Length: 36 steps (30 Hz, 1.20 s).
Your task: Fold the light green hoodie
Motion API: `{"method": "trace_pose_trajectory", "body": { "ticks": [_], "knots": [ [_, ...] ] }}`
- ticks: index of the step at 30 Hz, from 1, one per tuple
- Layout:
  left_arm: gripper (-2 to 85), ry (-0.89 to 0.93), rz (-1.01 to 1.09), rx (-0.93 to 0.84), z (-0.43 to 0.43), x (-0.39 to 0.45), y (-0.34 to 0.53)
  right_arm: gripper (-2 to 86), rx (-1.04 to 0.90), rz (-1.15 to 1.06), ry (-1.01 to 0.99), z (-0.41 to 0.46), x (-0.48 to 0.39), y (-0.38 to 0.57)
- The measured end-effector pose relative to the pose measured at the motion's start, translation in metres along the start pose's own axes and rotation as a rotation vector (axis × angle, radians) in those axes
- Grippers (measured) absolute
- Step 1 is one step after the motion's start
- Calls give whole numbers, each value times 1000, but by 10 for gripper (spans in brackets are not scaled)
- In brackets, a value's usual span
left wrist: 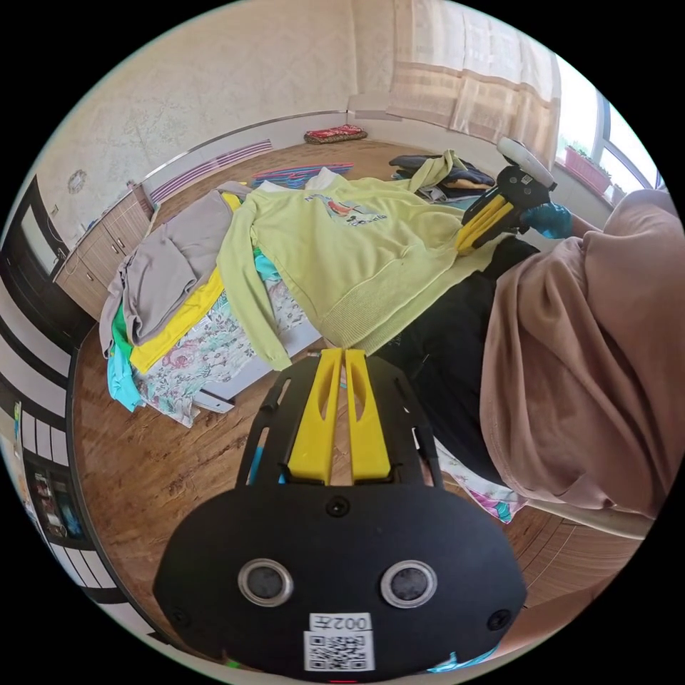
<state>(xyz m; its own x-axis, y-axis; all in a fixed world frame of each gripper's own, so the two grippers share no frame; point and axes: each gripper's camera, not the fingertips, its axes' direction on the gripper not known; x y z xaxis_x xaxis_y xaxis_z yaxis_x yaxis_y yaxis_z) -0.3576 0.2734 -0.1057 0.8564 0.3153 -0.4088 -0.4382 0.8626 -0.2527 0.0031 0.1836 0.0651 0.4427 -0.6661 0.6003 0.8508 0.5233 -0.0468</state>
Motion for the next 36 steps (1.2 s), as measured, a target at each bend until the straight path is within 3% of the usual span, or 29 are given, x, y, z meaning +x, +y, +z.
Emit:
{"method": "trace_pose_trajectory", "body": {
  "ticks": [10, 23, 30, 36],
  "knots": [
    [-10, 19, 19, -9, 1, -5, -4, -9, 90, -60, -51, -45, -9, 22],
    [-10, 79, 6, -78, 28, -16, -7, -1, -10, -142, -88, -22, -19, 25],
    [-11, 124, -96, -14, 24, -28, -7, 54, 9, 24, -3, -47, 13, 64],
    [-3, 125, -63, 53, 7, -26, -22, 64, -22, 137, 19, -50, 21, 103]
  ]
}}
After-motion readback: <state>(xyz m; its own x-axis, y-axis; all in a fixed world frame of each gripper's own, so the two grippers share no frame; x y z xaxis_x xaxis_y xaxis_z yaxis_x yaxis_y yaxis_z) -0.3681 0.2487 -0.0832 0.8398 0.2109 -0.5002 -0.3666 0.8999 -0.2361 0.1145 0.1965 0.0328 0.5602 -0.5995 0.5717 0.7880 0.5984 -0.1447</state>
